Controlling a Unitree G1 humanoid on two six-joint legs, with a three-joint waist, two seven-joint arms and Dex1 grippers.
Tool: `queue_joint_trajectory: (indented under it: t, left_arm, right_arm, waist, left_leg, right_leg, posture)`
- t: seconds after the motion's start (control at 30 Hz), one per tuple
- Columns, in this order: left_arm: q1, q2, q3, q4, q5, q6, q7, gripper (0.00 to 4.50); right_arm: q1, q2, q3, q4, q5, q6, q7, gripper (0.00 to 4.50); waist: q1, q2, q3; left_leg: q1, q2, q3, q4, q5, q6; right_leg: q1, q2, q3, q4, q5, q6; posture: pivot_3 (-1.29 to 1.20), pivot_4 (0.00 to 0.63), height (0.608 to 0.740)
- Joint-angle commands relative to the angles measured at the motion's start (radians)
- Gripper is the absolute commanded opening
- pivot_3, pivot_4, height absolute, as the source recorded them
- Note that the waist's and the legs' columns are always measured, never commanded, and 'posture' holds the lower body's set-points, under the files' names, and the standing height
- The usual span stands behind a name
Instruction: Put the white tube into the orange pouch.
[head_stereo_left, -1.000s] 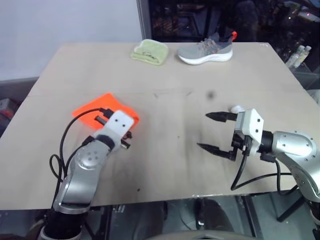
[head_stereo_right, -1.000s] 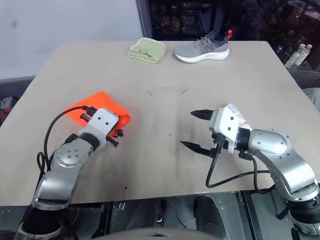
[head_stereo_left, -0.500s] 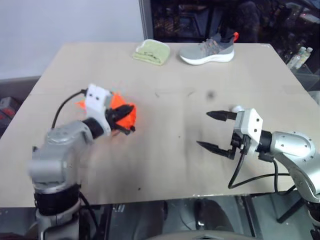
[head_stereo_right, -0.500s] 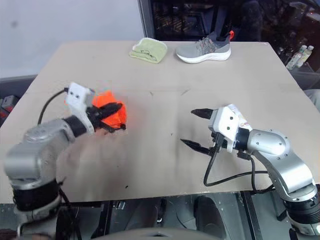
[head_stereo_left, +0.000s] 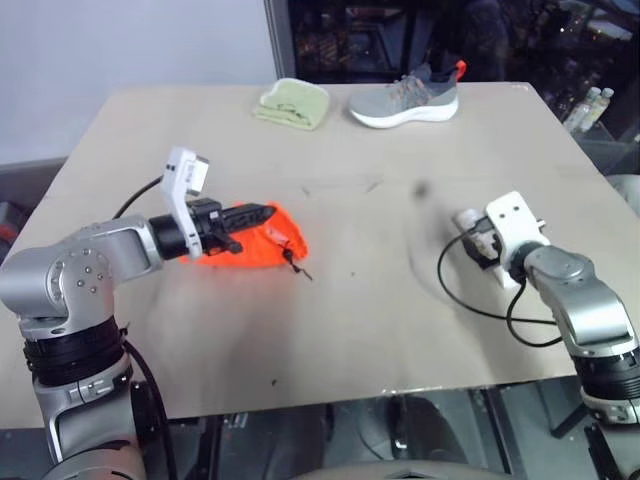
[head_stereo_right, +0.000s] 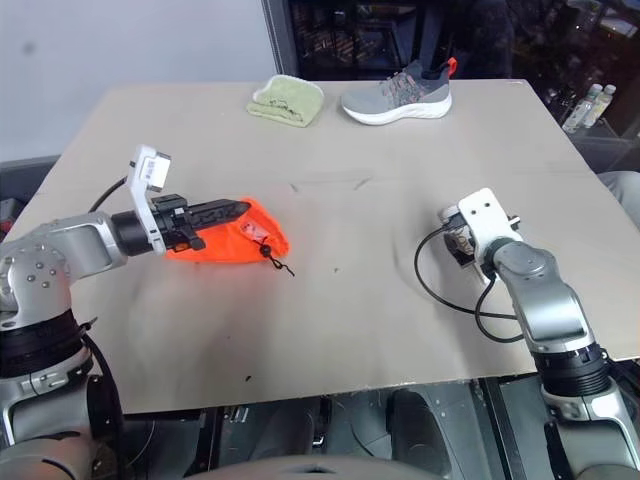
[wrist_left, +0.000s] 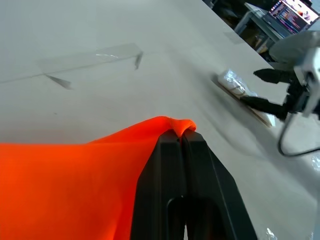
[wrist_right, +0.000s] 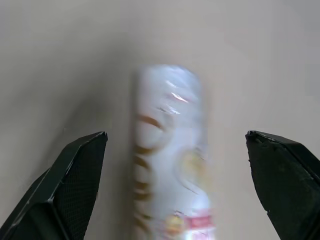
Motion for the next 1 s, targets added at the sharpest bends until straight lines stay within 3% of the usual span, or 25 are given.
queue_joint_trajectory:
  t: [0.03,0.1,0.2,0.3,0.53,0.73,1.0]
  left_arm:
    - [-0.001,0.016,0.017,0.001,-0.018,-0.036,0.020,0.03]
    - [0.001,0.018,0.021,0.005,-0.024,-0.042,0.030,0.03]
    - [0.003,0.017,0.031,0.008,-0.041,-0.039,0.043,0.00]
    - [0.005,0.013,0.040,0.004,-0.056,-0.040,0.053,0.00]
    - [0.016,0.019,0.038,0.002,-0.086,-0.056,0.066,0.00]
    - [0.055,0.037,0.007,-0.032,-0.096,-0.087,0.061,0.00]
    - [0.056,0.049,-0.012,-0.031,-0.103,-0.104,0.070,0.00]
  right_arm:
    - [-0.008,-0.008,-0.027,0.020,0.008,0.054,0.011,4.50]
    - [-0.005,-0.008,-0.032,0.018,0.021,0.074,0.027,4.50]
    - [-0.006,0.001,-0.058,0.005,0.048,0.096,0.041,3.33]
    - [-0.004,-0.005,-0.066,-0.006,0.058,0.080,0.050,1.87]
    - [0.009,-0.014,-0.077,-0.070,0.083,0.028,0.086,1.87]
    - [0.025,-0.022,-0.026,-0.335,0.173,0.039,0.180,1.87]
    - [0.018,-0.004,0.036,-0.365,0.178,0.046,0.170,1.87]
  waist:
    - [0.001,0.000,0.000]
    - [0.000,0.000,0.000]
    - [0.001,0.000,0.000]
    - [0.001,0.000,0.000]
    - [-0.001,0.000,0.000]
    - [-0.003,0.002,0.001]
    - [0.002,0.002,0.001]
  left_leg:
    - [0.000,0.000,0.000,0.000,0.000,0.000]
    - [0.000,0.000,0.000,0.000,0.000,0.000]
    - [0.000,0.000,0.000,0.000,0.000,0.000]
    - [0.000,0.000,0.000,0.000,0.000,0.000]
    - [0.000,0.000,0.000,0.000,0.000,0.000]
    - [0.000,0.001,0.000,0.000,0.000,0.000]
    - [0.000,0.000,-0.001,0.000,0.000,0.000]
  right_leg:
    - [0.000,0.000,0.000,0.000,0.000,0.000]
    - [0.000,0.000,0.001,0.000,0.000,0.000]
    - [0.000,0.000,0.000,0.000,0.000,0.000]
    - [0.000,0.000,0.000,0.000,0.000,0.000]
    - [0.000,0.000,0.000,0.000,0.000,0.000]
    - [-0.001,0.000,0.001,0.000,0.000,0.000]
    - [0.000,0.000,0.001,0.000,0.000,0.000]
  posture:
    - [0.00,0.150,0.740]
    - [0.00,0.150,0.740]
    - [0.00,0.150,0.740]
    - [0.00,0.150,0.740]
    - [0.00,0.150,0.740]
    - [0.00,0.150,0.740]
    - [0.00,0.150,0.740]
